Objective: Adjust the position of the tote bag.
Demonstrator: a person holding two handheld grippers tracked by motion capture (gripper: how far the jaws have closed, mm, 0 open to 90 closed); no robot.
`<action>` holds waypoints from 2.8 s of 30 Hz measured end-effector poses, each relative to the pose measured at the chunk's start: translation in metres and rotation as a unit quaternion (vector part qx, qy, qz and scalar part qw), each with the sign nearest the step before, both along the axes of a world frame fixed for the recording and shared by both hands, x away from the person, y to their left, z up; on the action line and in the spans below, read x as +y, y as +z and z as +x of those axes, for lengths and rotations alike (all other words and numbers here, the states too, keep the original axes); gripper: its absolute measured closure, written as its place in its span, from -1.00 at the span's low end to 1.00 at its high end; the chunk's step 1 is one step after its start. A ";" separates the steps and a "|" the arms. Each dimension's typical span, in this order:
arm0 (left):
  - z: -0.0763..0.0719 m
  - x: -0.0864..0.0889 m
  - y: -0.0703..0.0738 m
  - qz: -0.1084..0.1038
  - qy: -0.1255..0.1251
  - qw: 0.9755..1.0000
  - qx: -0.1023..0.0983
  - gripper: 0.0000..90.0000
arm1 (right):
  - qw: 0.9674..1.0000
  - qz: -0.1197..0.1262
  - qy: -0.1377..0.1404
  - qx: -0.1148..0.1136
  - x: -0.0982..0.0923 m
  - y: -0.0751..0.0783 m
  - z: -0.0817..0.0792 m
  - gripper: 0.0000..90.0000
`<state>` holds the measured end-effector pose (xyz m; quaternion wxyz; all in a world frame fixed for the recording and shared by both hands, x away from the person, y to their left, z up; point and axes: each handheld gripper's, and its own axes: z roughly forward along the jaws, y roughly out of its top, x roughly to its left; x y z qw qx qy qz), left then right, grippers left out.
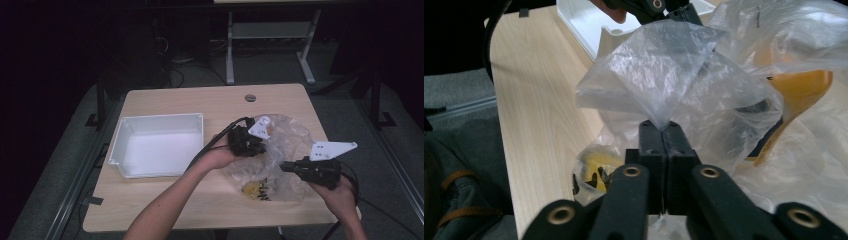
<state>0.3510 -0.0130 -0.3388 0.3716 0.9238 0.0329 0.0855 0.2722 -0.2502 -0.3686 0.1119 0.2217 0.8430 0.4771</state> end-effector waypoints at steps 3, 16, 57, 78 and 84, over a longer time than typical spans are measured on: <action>0.001 0.004 -0.001 0.000 0.004 1.000 0.001 0.99 | 1.000 0.011 -0.005 0.002 -0.007 0.000 -0.001 0.76; 0.008 0.027 -0.012 0.007 0.024 1.000 0.014 1.00 | 0.999 0.016 -0.031 0.017 -0.033 0.009 0.006 0.24; 0.039 0.091 -0.010 -0.017 0.074 0.996 0.042 1.00 | 0.994 -0.003 0.001 0.105 -0.055 0.017 0.124 0.99; 0.075 0.101 -0.007 -0.011 0.117 0.992 0.038 1.00 | 0.995 0.001 -0.039 0.091 -0.049 0.035 0.156 0.99; 0.080 0.094 -0.017 -0.002 0.122 0.992 0.040 1.00 | 0.993 -0.004 -0.045 0.107 -0.045 0.016 0.161 0.99</action>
